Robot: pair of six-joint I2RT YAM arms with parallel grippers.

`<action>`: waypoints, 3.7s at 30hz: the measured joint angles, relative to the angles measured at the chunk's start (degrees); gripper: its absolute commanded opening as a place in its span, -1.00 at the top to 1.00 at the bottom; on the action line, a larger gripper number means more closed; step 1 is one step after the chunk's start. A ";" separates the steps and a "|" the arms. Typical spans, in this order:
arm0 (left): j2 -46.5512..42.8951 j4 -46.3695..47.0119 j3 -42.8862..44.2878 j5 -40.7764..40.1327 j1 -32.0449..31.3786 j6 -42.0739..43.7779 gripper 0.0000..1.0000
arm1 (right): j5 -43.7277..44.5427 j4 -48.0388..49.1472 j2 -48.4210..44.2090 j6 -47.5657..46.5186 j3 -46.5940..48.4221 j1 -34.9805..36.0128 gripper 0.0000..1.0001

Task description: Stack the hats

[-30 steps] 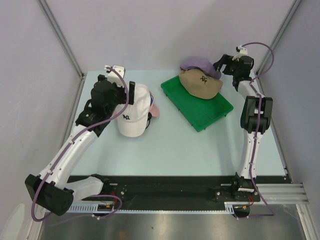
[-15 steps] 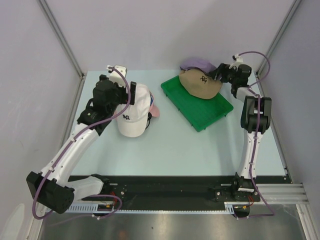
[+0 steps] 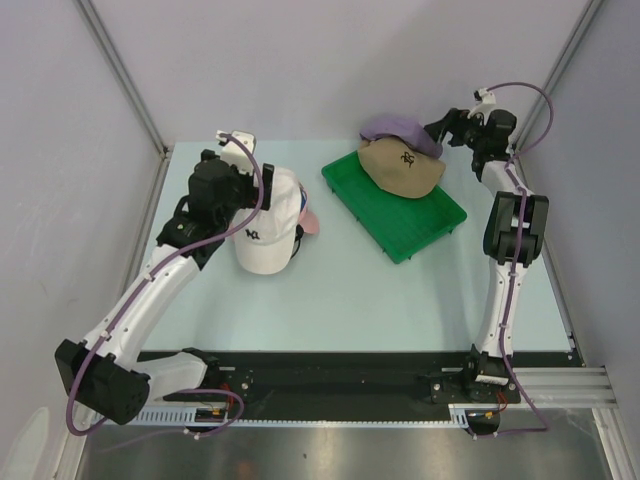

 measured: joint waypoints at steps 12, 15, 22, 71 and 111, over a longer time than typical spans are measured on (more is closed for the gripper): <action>0.31 0.00 0.00 0.00 0.00 0.00 -1.00 | -1.90 -9.20 1.33 -6.45 1.92 1.51 -0.57; 0.31 0.00 0.00 0.00 0.00 0.00 -0.99 | -2.08 -10.01 2.03 -7.17 2.49 1.77 -0.12; 0.31 0.00 0.00 -0.11 0.00 0.02 -0.99 | -3.19 -12.41 3.93 -7.74 3.61 1.99 0.60; -15.37 11.17 -2.78 33.53 7.80 -10.08 -1.00 | -5.77 -4.09 -75.76 31.26 -52.89 21.20 1.00; -10.67 9.94 1.95 39.63 2.54 -26.32 0.99 | -5.05 13.38 -73.22 33.14 -65.11 37.53 -0.70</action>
